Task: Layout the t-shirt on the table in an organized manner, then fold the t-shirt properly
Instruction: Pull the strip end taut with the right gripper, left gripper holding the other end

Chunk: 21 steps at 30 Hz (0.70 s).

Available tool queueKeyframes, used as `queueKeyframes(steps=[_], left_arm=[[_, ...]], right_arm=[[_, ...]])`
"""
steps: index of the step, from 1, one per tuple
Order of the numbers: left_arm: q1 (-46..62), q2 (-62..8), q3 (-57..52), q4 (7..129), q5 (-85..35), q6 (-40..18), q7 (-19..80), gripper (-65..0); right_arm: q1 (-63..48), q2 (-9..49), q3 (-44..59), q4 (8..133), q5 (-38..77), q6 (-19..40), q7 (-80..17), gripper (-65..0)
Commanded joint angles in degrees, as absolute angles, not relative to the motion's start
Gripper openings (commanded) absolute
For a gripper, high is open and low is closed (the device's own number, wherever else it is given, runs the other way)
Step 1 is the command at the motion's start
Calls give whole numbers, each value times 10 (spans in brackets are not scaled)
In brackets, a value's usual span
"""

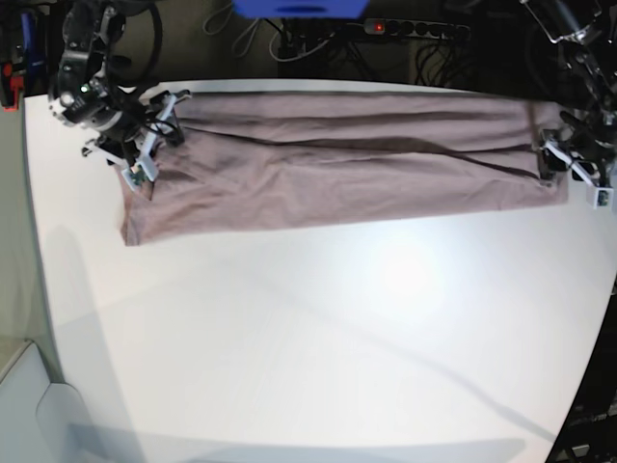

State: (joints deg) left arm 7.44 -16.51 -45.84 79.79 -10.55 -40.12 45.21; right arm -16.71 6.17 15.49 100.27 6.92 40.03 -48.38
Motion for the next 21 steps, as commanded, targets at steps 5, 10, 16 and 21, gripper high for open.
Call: queueKeyframes(steps=[5,10,16,21], left_arm=[[72,-175,-463,809,-110,-400,451,-227],[82,-175,-464,803,-110,-400,447,-226],[84,-175,-464,775,-110,-400,451,-226],[86,-175,-464,742,-110,-400,445,-226]], right_arm=[[-164,60,156,1007,75,400,-479,-319],[-164,58,156,1007,75,400,-479,-319],[-163,57,156,1006,75,400,-479,-319],[-161,57,156,1006,75,400,-479,-319]])
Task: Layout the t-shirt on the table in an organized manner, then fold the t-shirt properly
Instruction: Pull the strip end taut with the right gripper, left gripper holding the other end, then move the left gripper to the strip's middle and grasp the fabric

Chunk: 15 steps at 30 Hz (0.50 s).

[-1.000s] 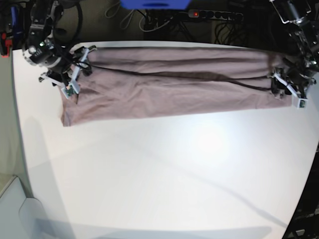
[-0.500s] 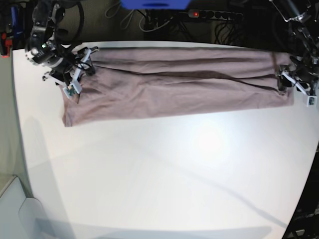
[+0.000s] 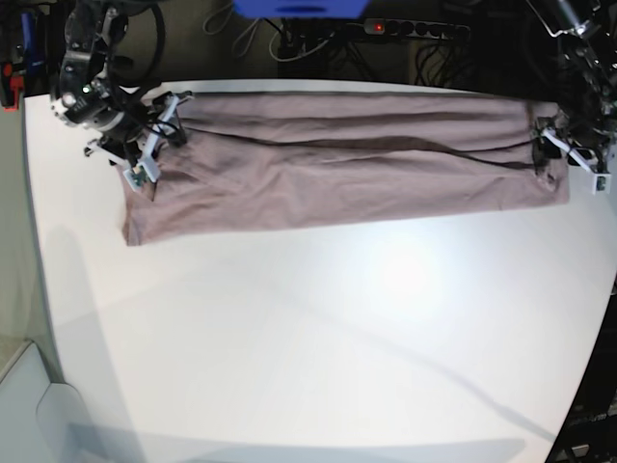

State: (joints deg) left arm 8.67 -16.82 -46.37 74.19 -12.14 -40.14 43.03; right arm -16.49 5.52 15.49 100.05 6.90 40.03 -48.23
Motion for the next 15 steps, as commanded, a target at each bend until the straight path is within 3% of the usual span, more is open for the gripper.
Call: queueKeyframes(steps=[1,10,12,15], left_arm=[[85,-175,-465,736,-110,-400,445,-226],[81,-175,-465,694,-110,-400,444,-237],[81,-170,-465,694,-110,-400,444,-307],[80,-162,-465,694,-110,-400,444,-465]], right_arm=[[-161,57,156,1006,75,400,-479,-319],[-161,57,156,1006,75,400,-479,-319],[-162,57,156,1006,75,400,-479,-319],[-163,57,156,1006,76,400,-479,-319]])
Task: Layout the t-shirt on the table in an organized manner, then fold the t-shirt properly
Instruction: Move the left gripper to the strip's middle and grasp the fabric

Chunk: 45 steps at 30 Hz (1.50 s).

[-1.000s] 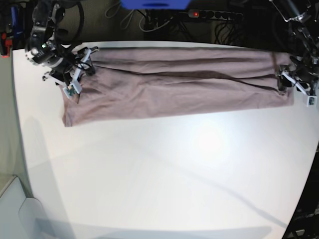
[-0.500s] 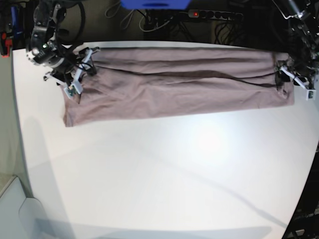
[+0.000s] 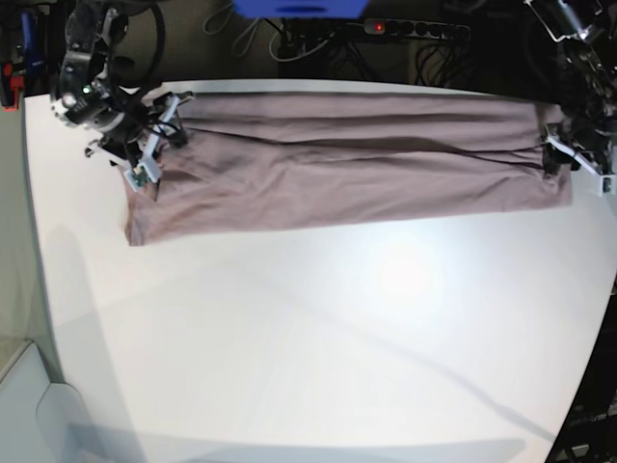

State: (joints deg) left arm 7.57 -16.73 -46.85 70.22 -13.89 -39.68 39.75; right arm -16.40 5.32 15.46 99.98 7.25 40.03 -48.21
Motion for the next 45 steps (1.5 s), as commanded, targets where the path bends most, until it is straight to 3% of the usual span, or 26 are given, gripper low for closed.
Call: queueKeyframes(steps=[1,8,11,17,27,35,39,45], left_arm=[[80,-161,-465,694,-110,-400,444,-509],[80,-159,-465,697,-110,-400,436,-541],[81,-153,-465,714,-110,-400,423,-589],[87,-119,-464,836,-105,-400,427,-637],[87,-54,-451,974,-103,-400,428,-637],[101,-14,-331,1078,-84,-397,524,-650],[102,42,-249,1102,-17,-334,526,-650],[99,90,-129,1105,37,-285,525,-650]], right_arm=[[-163,57,156,1006,76,400,-479,-319],[-163,57,156,1006,76,400,-479,-319],[-163,57,156,1006,76,400,-479,-319],[-162,57,156,1006,76,400,-479,-319],[-162,58,156,1005,74,400,-479,-319],[-162,58,156,1005,74,400,-480,-319],[-161,57,156,1005,74,400,-480,-319],[-164,57,156,1005,74,400,-480,-319]])
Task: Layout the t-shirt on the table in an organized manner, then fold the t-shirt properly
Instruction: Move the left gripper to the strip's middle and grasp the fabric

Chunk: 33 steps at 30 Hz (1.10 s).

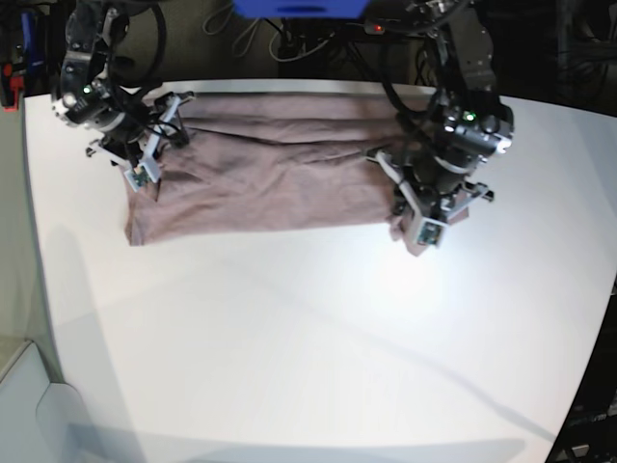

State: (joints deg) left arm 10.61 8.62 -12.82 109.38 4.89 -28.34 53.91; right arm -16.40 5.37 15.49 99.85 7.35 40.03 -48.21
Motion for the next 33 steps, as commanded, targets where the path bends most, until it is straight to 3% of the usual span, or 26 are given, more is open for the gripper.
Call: queueKeyframes(steps=[1,10,19,33], left_arm=[[100,90,-101,1105,47,-268,525,-650],[114,86,56,1105,78,-43,525,-650],[127,-20,206,1103,74,153,525,-650],[129,15,269,1098,78,174,526,-650]], right_arm=[[-164,57,156,1005,74,400,-480,-319],[-163,57,156,1005,74,400,-481,-319],[-160,57,156,1005,74,400,-481,-319],[-160,45,155,1005,74,400,-480,-319]])
